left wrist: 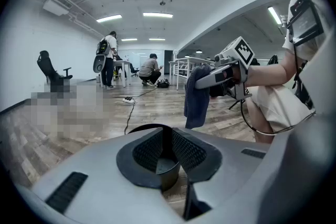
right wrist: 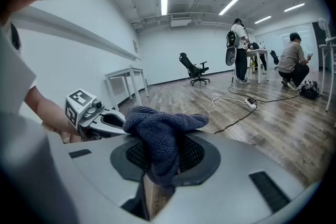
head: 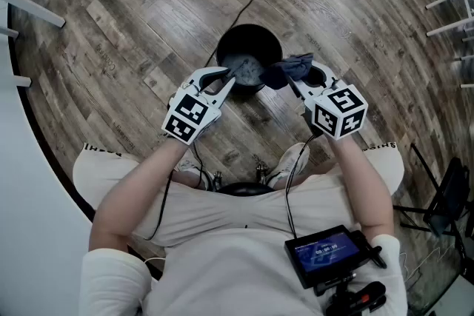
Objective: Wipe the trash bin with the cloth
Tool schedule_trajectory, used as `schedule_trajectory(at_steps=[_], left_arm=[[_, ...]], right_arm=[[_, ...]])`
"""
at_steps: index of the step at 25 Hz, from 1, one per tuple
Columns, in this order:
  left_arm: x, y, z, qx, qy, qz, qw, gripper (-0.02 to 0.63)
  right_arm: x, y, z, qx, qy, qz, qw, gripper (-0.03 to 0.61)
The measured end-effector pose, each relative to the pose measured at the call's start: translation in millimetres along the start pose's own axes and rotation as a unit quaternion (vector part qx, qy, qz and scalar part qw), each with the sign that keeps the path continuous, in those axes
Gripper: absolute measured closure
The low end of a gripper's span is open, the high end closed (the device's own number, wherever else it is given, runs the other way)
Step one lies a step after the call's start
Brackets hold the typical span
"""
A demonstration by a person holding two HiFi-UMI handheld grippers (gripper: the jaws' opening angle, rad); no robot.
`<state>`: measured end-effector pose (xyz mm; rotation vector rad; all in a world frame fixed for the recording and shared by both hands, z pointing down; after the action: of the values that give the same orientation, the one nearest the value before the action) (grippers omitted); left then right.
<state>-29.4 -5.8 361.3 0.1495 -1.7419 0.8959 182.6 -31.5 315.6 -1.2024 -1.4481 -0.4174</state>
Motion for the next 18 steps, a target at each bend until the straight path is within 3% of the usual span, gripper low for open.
schedule_trajectory(at_steps=[8, 11, 13, 16, 17, 18], left_arm=[[4.2, -15.3, -4.7, 0.01, -0.027, 0.008, 0.9996, 0.538], [14.6, -26.0, -10.3, 0.024, -0.094, 0.033, 0.9947, 0.517], [30.3, -38.8, -17.0, 0.034, -0.196, 0.069, 0.9776, 0.494], [60.4, -57.9, -28.1, 0.042, -0.36, 0.124, 0.9239, 0.449], [69.1, -63.2, -31.0, 0.044, -0.393, 0.135, 0.9084, 0.448], [75.9, -68.4, -33.4, 0.048, -0.412, 0.144, 0.8984, 0.448]], right_arm=[[1.3, 3.8, -9.7, 0.005, -0.016, -0.006, 1.0, 0.485], [5.4, 5.3, -14.6, 0.015, -0.03, 0.004, 0.999, 0.485], [9.0, 6.6, -18.3, 0.027, -0.025, 0.022, 0.999, 0.485], [16.7, 7.0, -20.3, 0.035, -0.014, 0.049, 0.998, 0.485], [20.9, 6.1, -19.9, 0.033, -0.013, 0.059, 0.998, 0.485], [26.0, 4.4, -19.1, 0.029, -0.012, 0.071, 0.997, 0.485]])
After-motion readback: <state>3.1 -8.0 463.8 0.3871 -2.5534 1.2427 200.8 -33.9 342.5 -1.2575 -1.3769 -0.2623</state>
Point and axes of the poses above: the fingertips, and each gripper's own axes: y backward along the fingers, z to its left, x out of its underside, the point moved 7 cm from there along y, backward along the fingers, and after that the axes turned 14 degrees about -x, right-handed, at the moved point
